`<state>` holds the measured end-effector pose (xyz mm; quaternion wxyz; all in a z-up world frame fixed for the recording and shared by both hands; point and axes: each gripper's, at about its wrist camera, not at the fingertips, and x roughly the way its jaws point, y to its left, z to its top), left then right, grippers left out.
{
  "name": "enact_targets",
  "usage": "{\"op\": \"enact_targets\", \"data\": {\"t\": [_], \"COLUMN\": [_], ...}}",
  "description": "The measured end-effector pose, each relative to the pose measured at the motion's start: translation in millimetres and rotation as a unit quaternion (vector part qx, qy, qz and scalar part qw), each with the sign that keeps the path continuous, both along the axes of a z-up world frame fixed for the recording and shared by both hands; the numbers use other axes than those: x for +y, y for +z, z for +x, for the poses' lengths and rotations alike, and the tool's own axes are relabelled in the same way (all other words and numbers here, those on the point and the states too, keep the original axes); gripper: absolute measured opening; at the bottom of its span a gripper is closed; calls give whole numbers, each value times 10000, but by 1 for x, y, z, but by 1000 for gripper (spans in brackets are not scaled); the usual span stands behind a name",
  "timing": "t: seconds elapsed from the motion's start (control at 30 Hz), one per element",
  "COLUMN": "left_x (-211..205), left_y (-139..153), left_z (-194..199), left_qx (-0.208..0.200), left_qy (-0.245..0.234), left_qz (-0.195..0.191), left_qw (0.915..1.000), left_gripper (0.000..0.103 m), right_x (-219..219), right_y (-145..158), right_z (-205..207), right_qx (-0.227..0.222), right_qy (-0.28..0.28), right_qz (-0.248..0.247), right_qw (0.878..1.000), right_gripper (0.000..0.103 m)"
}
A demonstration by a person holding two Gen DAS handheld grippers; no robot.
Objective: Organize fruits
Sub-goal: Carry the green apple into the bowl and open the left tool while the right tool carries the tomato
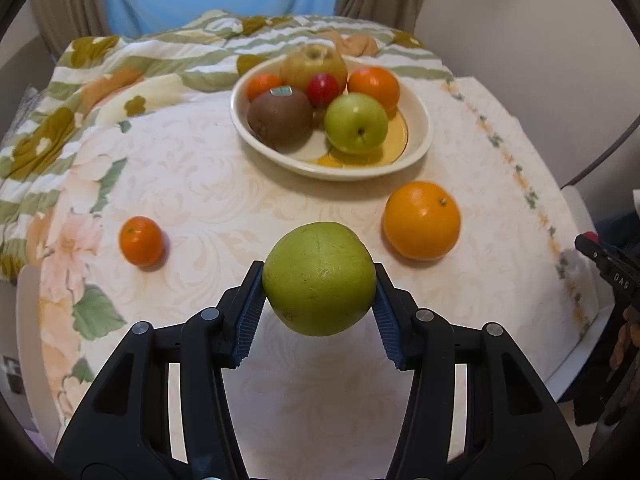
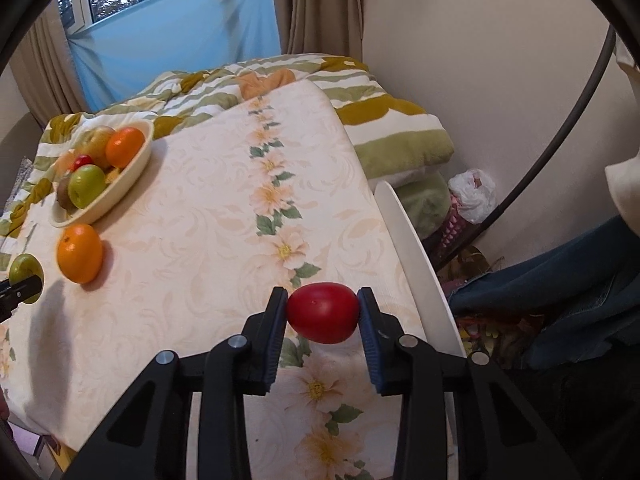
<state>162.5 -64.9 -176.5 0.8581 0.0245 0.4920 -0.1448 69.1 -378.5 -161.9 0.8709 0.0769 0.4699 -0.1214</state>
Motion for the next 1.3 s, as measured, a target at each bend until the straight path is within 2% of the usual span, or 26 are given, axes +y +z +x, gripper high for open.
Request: {"op": "enact_targets", "data": {"t": [0.43,0.7,1.03,1.3], "left_x": [2,-10,-35,-49], "left_y": [80,109,108,81], "left_z": [-17,1,62,116], "left_qx": [-499,-753,-737,-474], "left_qy": [128,-22,-443,-810], "left_qz": [-43,-215,-275,-278], "left_qw": [9987,9969,9959,9952], "left_gripper": [58,58,58,58], "right_x": [10,28,47,58], "right_y": [62,100,109,99], "right_z": [12,43,92,133], "right_qx": [-331,-638,-716,-616], "right_qy": [518,983,1100,974], "right_qz": [375,332,408,416], "right_qw": [9974,9926,9905,9925], "right_gripper": [33,33,33,33]}}
